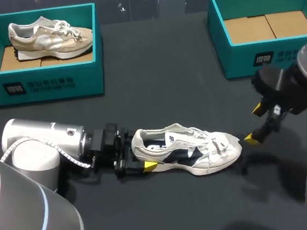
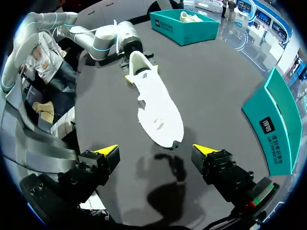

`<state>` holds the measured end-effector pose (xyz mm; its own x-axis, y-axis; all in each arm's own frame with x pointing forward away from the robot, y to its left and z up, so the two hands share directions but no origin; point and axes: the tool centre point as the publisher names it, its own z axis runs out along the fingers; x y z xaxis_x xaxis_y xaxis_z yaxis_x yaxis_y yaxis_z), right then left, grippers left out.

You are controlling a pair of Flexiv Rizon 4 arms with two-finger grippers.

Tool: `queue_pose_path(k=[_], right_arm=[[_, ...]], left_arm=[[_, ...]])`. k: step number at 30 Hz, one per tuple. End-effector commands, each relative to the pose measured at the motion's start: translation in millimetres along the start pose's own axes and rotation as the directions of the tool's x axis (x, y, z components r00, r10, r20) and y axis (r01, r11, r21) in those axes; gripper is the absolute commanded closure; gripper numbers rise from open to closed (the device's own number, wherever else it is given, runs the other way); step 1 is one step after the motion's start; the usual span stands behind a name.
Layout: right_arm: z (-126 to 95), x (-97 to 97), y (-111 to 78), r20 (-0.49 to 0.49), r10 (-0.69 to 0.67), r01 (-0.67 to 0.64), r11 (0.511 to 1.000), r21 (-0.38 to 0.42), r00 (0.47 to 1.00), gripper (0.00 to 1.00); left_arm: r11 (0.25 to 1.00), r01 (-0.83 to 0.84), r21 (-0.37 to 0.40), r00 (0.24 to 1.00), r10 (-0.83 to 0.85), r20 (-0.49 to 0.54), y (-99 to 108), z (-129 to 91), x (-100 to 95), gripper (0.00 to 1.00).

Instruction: Take the shoe out of the shoebox, open the shoe tongue, remove and reinsert the insole, then place the shoe into the shoebox

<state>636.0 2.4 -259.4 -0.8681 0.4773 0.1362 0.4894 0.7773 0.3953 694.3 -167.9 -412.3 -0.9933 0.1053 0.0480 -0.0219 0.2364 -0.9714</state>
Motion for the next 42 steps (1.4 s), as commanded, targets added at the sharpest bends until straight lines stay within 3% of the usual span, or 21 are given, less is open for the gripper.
queue_pose_path(k=[1, 11, 22, 24, 30, 35, 36, 37, 39, 42], right_arm=[[3, 25.3, 35.8, 0.131, 0.222, -0.237, 0.965, 0.114, 0.966, 0.0], [21, 53.1, 96.6, 0.197, 0.425, -0.458, 0.871, 0.177, 0.884, 0.0], [21, 53.1, 96.6, 0.197, 0.425, -0.458, 0.871, 0.177, 0.884, 0.0], [20, 54.8, 99.0, 0.264, 0.485, -0.528, 0.84, 0.126, 0.834, 0.0], [36, 60.0, 120.3, 0.392, 0.623, -0.718, 0.675, 0.167, 0.677, 0.0], [45, 65.4, 138.0, 0.479, 0.654, -0.791, 0.591, 0.161, 0.586, 0.0], [47, 66.8, 140.0, 0.512, 0.663, -0.818, 0.553, 0.157, 0.546, 0.0], [48, 67.5, 141.2, 0.515, 0.662, -0.82, 0.55, 0.159, 0.544, 0.0], [48, 72.0, 135.2, 0.533, 0.702, -0.86, 0.5, 0.104, 0.473, 0.0], [48, 72.0, 135.2, 0.533, 0.702, -0.86, 0.5, 0.104, 0.473, 0.0]], left_arm=[[1.0, 0.0, -0.001, 1.0, 0.0, 0.001, 1, 2, -1.8, 1.0], [1.0, 0.0, -0.001, 1.0, 0.0, 0.001, 1, 2, -1.8, 1.0], [1.0, 0.0, -0.001, 1.0, 0.0, 0.001, 1, 2, -1.8, 1.0], [1.0, 0.0, -0.001, 1.0, 0.0, 0.001, 1, 2, -1.8, 1.0], [1.0, 0.0, -0.001, 1.0, 0.0, 0.001, 1, 2, -1.8, 1.0], [1.0, 0.0, -0.001, 1.0, 0.0, 0.001, 1, 2, -1.8, 1.0], [1.0, 0.0, -0.001, 1.0, 0.0, 0.001, 1, 2, -1.8, 1.0], [1.0, 0.0, -0.001, 1.0, 0.0, 0.001, 1, 2, -1.8, 1.0], [1.0, 0.0, -0.001, 1.0, 0.0, 0.001, 1, 2, -1.8, 1.0], [1.0, 0.0, -0.001, 1.0, 0.0, 0.001, 1, 2, -1.8, 1.0]])
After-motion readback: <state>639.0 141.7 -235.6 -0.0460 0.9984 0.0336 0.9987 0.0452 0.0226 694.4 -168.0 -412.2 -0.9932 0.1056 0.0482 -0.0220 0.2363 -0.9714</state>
